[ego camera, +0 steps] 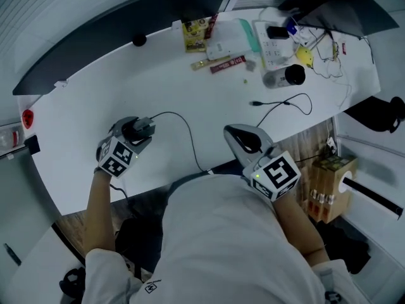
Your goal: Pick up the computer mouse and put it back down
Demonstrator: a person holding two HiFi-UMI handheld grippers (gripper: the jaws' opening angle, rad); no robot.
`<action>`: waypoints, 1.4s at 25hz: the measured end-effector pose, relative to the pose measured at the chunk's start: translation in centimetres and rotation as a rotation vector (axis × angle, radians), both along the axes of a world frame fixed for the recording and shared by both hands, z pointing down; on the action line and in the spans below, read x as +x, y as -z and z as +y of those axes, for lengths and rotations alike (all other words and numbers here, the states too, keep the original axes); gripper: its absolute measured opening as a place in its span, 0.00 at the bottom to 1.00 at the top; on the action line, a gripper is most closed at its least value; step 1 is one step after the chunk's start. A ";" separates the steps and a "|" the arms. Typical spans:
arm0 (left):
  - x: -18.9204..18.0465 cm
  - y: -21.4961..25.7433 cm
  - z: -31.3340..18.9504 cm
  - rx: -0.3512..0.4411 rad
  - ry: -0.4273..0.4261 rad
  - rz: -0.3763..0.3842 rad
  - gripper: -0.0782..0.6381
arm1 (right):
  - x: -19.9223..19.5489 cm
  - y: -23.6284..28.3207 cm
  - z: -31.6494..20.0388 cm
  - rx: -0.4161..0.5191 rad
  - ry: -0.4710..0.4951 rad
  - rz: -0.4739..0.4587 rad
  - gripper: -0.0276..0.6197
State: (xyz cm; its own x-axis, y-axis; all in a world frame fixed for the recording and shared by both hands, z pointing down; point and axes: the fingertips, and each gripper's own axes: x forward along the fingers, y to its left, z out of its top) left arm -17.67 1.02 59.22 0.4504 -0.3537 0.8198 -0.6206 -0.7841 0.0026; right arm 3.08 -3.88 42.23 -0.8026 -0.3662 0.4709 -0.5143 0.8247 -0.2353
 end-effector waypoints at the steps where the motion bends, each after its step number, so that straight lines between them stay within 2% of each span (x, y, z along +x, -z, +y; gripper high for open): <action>1: 0.2 0.7 0.0 0.016 0.020 0.009 0.55 | 0.0 0.1 -0.1 0.003 0.009 -0.004 0.05; 11: 2.2 7.9 0.7 0.161 0.235 0.112 0.55 | -1.2 1.6 -0.4 0.027 0.114 -0.057 0.05; 23: 4.5 14.8 3.5 0.327 0.473 0.174 0.55 | -3.1 3.2 0.9 0.042 0.262 -0.114 0.05; 30: 6.0 19.1 5.6 0.446 0.557 0.204 0.55 | -4.5 4.0 2.4 0.055 0.350 -0.135 0.05; 35: 6.4 20.7 7.2 0.493 0.611 0.232 0.55 | -5.2 4.4 3.6 0.059 0.389 -0.147 0.05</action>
State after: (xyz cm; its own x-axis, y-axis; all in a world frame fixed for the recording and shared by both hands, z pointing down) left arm -11.26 8.22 38.49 0.2002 -0.8871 0.4158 -0.9649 -0.2521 -0.0733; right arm -2.10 -0.26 37.86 -0.9433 -0.0457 0.3287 -0.1267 0.9651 -0.2293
